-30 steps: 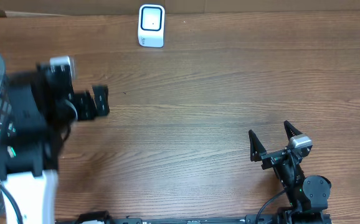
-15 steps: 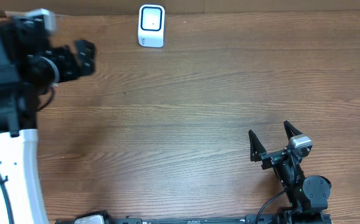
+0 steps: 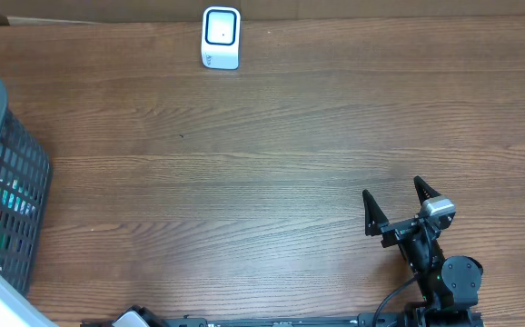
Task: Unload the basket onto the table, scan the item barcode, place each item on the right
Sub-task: 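Reach the left gripper into the basket and grasp the green-lidded jar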
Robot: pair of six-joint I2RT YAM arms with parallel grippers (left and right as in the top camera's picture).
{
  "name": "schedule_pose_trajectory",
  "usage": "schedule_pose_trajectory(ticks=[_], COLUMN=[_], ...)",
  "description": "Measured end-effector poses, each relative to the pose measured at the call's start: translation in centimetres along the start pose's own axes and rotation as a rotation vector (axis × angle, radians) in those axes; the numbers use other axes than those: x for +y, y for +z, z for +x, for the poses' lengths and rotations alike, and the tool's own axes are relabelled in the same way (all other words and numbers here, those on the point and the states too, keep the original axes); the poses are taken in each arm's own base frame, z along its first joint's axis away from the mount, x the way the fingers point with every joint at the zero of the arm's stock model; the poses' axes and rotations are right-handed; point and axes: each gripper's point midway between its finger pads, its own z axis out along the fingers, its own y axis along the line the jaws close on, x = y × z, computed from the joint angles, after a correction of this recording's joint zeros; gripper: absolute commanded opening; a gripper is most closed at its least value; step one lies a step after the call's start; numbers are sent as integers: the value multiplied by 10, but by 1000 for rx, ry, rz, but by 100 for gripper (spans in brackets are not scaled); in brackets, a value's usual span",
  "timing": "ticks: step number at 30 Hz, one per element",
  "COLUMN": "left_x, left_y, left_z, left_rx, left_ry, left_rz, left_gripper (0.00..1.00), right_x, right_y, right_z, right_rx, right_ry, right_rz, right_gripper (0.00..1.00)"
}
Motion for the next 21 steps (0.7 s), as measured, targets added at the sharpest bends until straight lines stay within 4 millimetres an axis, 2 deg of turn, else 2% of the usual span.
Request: schedule_pose_trajectory(ticks=[3, 9, 15, 17, 21], left_x=[32, 79, 148, 175, 213], left_y=[-5, -5, 35, 46, 61], left_z=[-7, -4, 5, 16, 37], left_rx=[-27, -40, 60, 124, 235], left_ry=[-73, -165, -246, -276, -316], left_rz=[-108, -343, -560, -638, -753], left_gripper=[100, 100, 100, 99, 97], right_x=[0, 0, 0, 0, 0], right_y=[0, 0, 0, 0, 0], right_z=[0, 0, 0, 0, 0], right_rx=[0, 0, 0, 0, -1], right_ry=[0, 0, 0, 0, 0], right_rz=[0, 0, 0, 0, 0], right_gripper=[100, 100, 100, 100, 100])
